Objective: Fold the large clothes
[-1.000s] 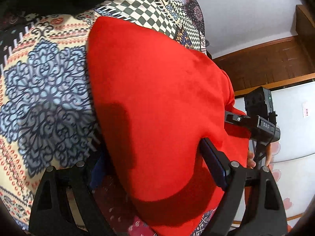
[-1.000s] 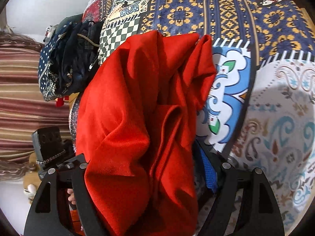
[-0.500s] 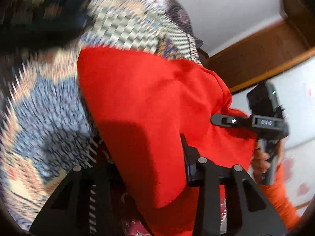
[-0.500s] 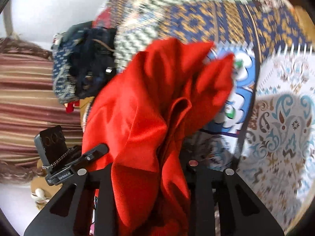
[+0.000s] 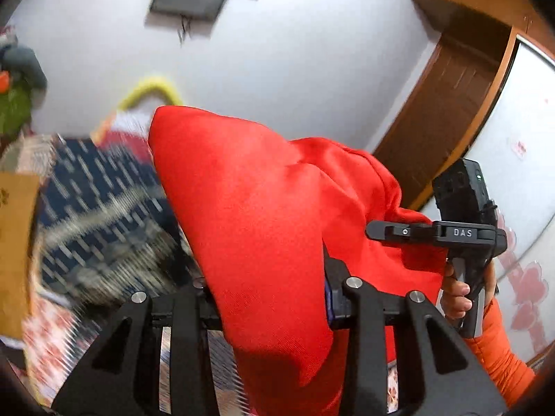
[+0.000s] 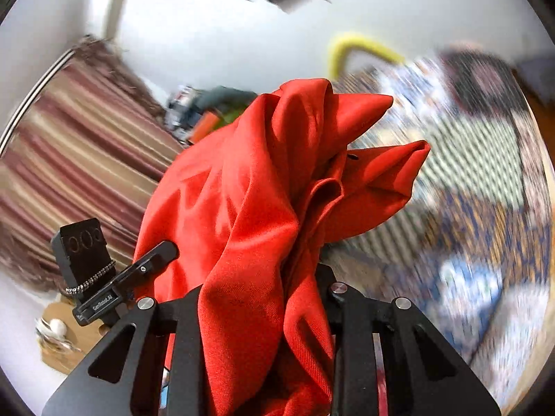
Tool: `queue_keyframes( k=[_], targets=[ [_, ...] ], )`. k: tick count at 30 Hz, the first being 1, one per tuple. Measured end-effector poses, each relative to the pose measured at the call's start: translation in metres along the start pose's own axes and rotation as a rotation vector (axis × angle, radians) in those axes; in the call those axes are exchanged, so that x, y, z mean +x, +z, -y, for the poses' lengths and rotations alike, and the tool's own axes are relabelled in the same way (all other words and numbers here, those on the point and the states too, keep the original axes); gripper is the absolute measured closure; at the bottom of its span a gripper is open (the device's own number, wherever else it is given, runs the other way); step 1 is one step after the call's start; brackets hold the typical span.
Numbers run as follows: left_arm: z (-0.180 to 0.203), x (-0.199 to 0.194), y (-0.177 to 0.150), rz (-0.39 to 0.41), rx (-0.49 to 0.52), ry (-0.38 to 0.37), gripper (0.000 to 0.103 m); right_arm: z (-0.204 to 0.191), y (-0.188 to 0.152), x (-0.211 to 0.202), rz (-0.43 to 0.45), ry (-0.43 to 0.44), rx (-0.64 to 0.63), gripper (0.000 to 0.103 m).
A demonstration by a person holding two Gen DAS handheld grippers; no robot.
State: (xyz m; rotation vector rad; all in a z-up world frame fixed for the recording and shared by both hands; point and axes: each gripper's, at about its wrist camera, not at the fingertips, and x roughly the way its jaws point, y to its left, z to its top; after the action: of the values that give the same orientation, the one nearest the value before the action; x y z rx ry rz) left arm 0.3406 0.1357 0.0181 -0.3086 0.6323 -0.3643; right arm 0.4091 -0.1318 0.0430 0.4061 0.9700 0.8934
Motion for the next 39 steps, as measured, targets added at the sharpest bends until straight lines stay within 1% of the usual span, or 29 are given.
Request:
queue_keyframes(
  k=[2,3,4,6,7,10,12,13,14,16,17,18,19,20,21,22,23,24,25,26,28,30,32,33,34,38,39],
  targets=[
    [-0.019,-0.019,0.022,0.042,-0.003,0.012,0.066,-0.021,0.019,0.014,0.019,0.015,-0.034,0.079],
    [-0.026,-0.023,0.030,0.053,-0.002,0.017,0.066,-0.031,0.028,0.024,0.029,0.025,-0.047,0.079],
    [-0.034,-0.023,0.044,0.069,-0.005,0.027,0.066,-0.039,0.036,0.035,0.037,0.034,-0.060,0.079],
    [-0.062,-0.033,0.066,0.092,-0.011,0.041,0.066,-0.048,0.046,0.057,0.049,0.049,-0.075,0.079],
    [-0.075,-0.035,0.073,0.096,-0.010,0.049,0.065,-0.049,0.051,0.068,0.052,0.060,-0.074,0.079],
    [-0.109,-0.027,0.081,0.096,-0.015,0.098,0.065,-0.044,0.063,0.117,0.039,0.091,-0.044,0.079],
    [-0.140,-0.019,0.081,0.076,-0.023,0.114,0.063,-0.034,0.060,0.151,0.028,0.080,-0.031,0.079],
    [-0.164,-0.008,0.078,0.059,-0.047,0.122,0.063,-0.028,0.057,0.167,0.015,0.065,-0.023,0.079],
    [-0.180,0.004,0.074,0.042,-0.069,0.131,0.062,-0.018,0.053,0.190,-0.010,0.035,-0.011,0.079],
    [-0.221,0.040,0.061,-0.032,-0.154,0.161,0.062,-0.003,0.043,0.227,-0.067,-0.034,0.007,0.079],
    [-0.240,0.053,0.054,-0.065,-0.191,0.174,0.059,0.009,0.039,0.244,-0.093,-0.074,0.018,0.078],
    [-0.258,0.066,0.044,-0.089,-0.235,0.164,0.055,0.017,0.035,0.251,-0.105,-0.086,0.027,0.078],
    [-0.271,0.070,0.036,-0.093,-0.272,0.135,0.052,0.029,0.032,0.257,-0.108,-0.075,0.053,0.076],
    [-0.277,0.072,0.032,-0.085,-0.297,0.115,0.046,0.039,0.030,0.257,-0.104,-0.044,0.086,0.073],
    [-0.281,0.071,0.029,-0.069,-0.310,0.099,0.043,0.045,0.031,0.255,-0.103,-0.016,0.110,0.072],
    [-0.279,0.067,0.025,-0.064,-0.305,0.096,0.042,0.051,0.033,0.251,-0.108,0.007,0.133,0.071],
    [-0.275,0.067,0.025,-0.067,-0.280,0.108,0.042,0.053,0.034,0.248,-0.109,0.004,0.141,0.070],
    [-0.269,0.066,0.025,-0.070,-0.259,0.128,0.042,0.056,0.036,0.239,-0.098,-0.028,0.140,0.070],
    [-0.262,0.066,0.027,-0.079,-0.224,0.171,0.042,0.056,0.037,0.232,-0.083,-0.058,0.134,0.069],
    [-0.257,0.064,0.029,-0.086,-0.207,0.195,0.042,0.056,0.038,0.219,-0.056,-0.103,0.121,0.067],
    [-0.249,0.063,0.029,-0.099,-0.175,0.233,0.042,0.056,0.038,0.205,-0.032,-0.149,0.104,0.066],
    [-0.235,0.060,0.027,-0.113,-0.157,0.304,0.037,0.046,0.034,0.189,-0.023,-0.244,0.060,0.066],
    [-0.230,0.054,0.027,-0.114,-0.155,0.347,0.036,0.031,0.026,0.174,0.003,-0.373,-0.014,0.062],
    [-0.224,0.049,0.025,-0.119,-0.144,0.371,0.036,0.024,0.024,0.167,0.015,-0.402,-0.038,0.062],
    [-0.220,0.046,0.024,-0.122,-0.137,0.380,0.036,0.018,0.021,0.160,0.025,-0.412,-0.061,0.062],
    [-0.199,0.025,0.012,-0.129,-0.120,0.400,0.034,0.000,0.017,0.133,0.052,-0.359,-0.080,0.062],
    [-0.193,0.019,0.007,-0.131,-0.108,0.420,0.034,-0.007,0.014,0.126,0.064,-0.356,-0.094,0.062]
  ],
)
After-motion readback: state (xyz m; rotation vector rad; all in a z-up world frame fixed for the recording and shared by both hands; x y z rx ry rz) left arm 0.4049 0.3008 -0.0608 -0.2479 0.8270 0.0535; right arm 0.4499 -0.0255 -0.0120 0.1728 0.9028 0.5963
